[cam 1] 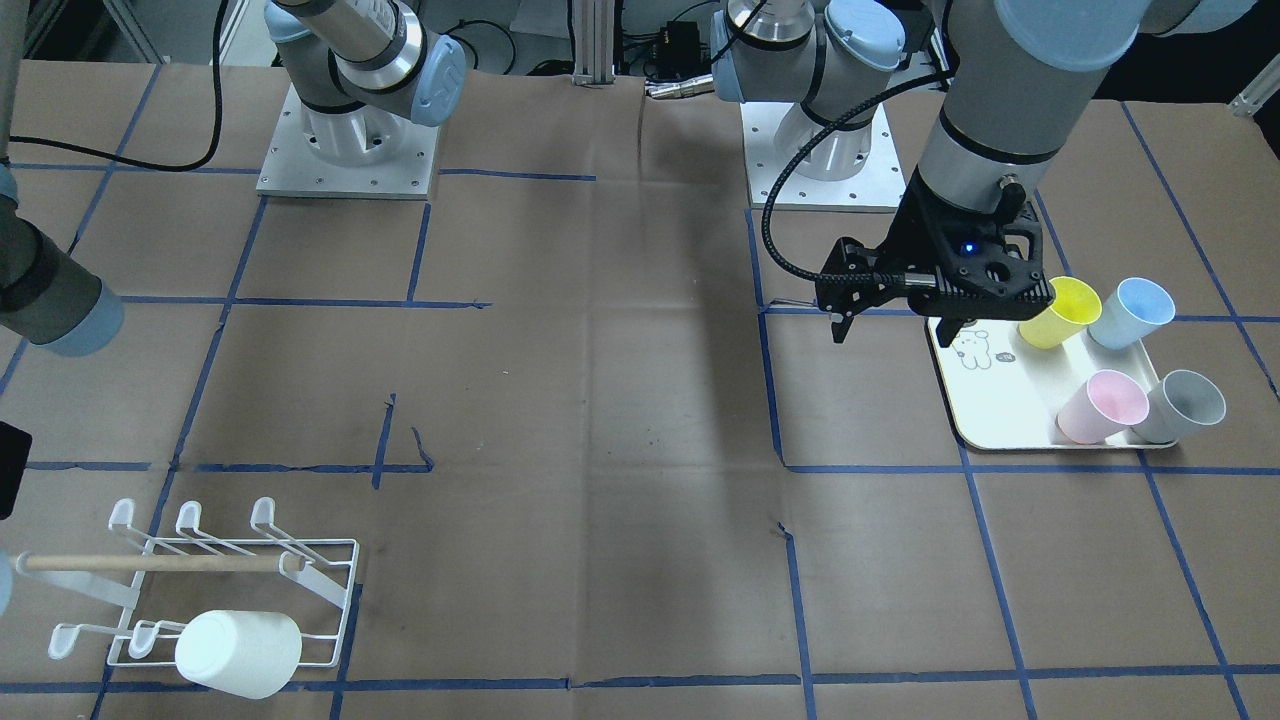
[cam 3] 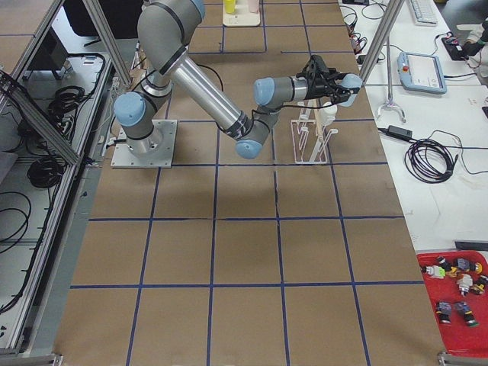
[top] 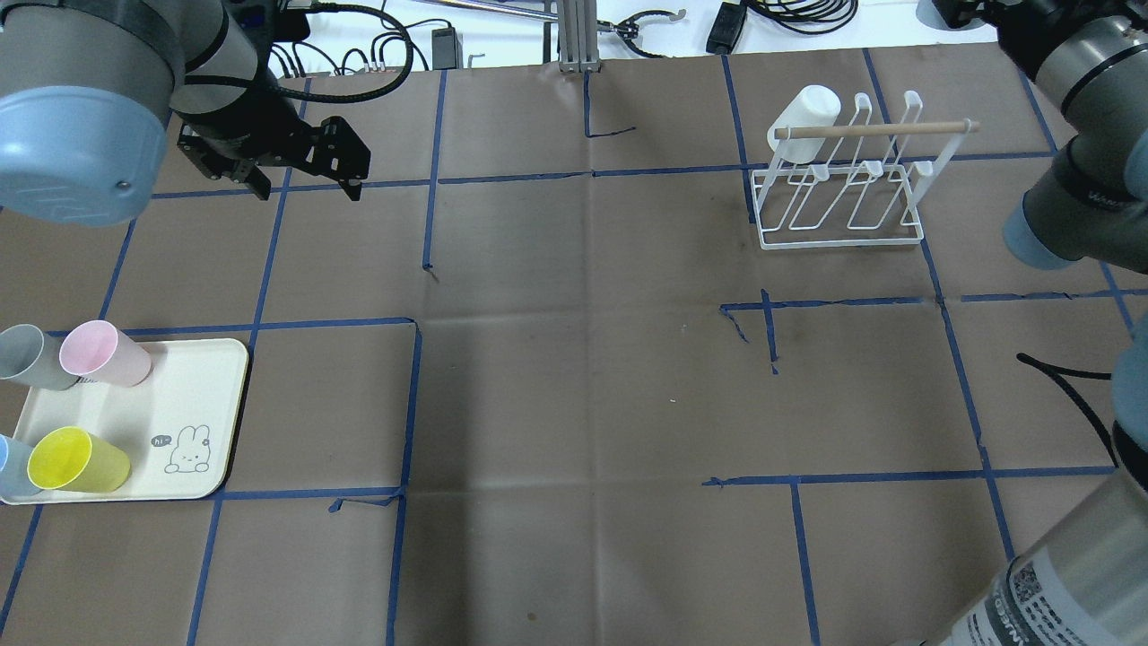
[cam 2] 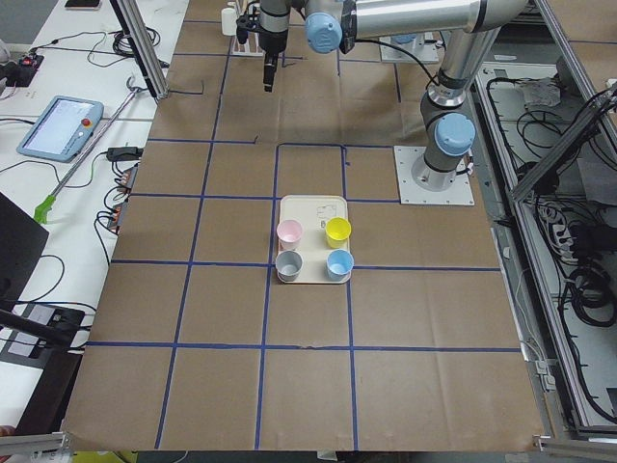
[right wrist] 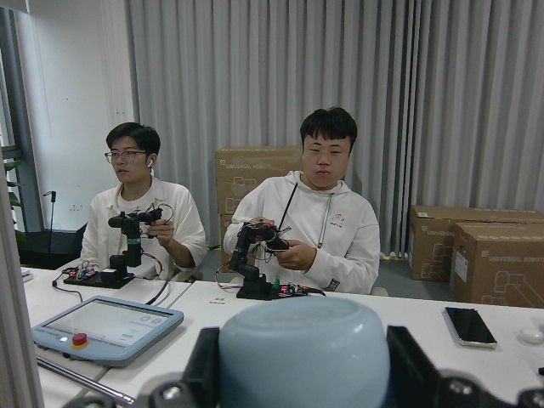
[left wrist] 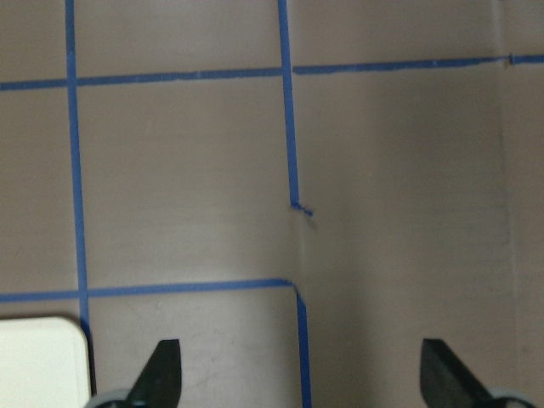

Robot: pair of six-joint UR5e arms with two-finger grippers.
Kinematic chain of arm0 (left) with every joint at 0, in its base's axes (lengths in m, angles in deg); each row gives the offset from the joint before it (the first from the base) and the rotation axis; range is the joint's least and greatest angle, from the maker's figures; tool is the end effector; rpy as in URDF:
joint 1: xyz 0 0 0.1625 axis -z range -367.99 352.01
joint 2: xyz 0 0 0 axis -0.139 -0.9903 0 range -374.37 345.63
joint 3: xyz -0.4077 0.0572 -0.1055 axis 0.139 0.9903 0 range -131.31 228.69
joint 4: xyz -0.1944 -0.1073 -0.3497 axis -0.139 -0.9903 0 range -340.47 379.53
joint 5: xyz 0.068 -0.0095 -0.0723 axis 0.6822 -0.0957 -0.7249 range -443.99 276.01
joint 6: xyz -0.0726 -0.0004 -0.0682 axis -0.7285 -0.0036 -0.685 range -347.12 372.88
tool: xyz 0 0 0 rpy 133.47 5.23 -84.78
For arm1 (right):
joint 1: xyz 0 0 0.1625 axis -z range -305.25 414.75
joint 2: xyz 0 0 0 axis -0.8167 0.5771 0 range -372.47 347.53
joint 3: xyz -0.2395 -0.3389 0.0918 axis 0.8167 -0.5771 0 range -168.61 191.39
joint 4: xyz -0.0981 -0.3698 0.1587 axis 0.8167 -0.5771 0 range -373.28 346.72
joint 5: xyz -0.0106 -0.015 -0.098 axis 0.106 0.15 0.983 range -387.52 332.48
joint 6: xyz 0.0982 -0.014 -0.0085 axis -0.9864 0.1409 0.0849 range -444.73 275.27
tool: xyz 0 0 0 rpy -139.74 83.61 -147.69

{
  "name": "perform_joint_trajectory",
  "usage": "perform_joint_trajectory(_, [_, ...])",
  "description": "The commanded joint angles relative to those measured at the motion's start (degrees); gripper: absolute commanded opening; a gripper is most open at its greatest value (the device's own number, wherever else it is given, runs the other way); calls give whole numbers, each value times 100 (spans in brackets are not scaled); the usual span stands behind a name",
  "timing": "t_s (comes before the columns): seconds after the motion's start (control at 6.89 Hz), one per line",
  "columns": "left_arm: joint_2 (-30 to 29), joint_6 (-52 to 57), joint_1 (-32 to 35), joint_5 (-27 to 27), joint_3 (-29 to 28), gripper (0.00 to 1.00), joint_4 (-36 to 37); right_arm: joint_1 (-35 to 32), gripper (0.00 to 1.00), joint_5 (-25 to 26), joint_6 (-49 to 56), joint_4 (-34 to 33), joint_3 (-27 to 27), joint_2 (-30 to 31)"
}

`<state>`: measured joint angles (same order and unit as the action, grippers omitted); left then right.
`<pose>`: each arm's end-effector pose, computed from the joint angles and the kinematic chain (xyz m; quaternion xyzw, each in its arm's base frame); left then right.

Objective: Transfer IKEA cup to right arm and place on rack

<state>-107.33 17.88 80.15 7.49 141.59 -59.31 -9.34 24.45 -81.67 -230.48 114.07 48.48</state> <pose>-0.1138 -0.5245 0.4570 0.0268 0.9985 -0.0455 0.0156 -0.0806 -0.6113 0.3663 -0.0792 0.7244 -0.6811 0.0712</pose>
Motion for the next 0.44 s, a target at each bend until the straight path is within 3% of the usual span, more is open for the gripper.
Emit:
perform_joint_trajectory(0.0, [137,45,-42,20,-112,99,-872,81,8,-3,73,-628,16,-302])
perform_joint_trajectory(0.15, [225,54,-42,-7,-140,99,-1166,81,8,6,107,-700,16,-494])
perform_joint_trajectory(0.29, [269,54,-68,-399,-140,99,-1203,81,8,6,125,-1014,-2,-723])
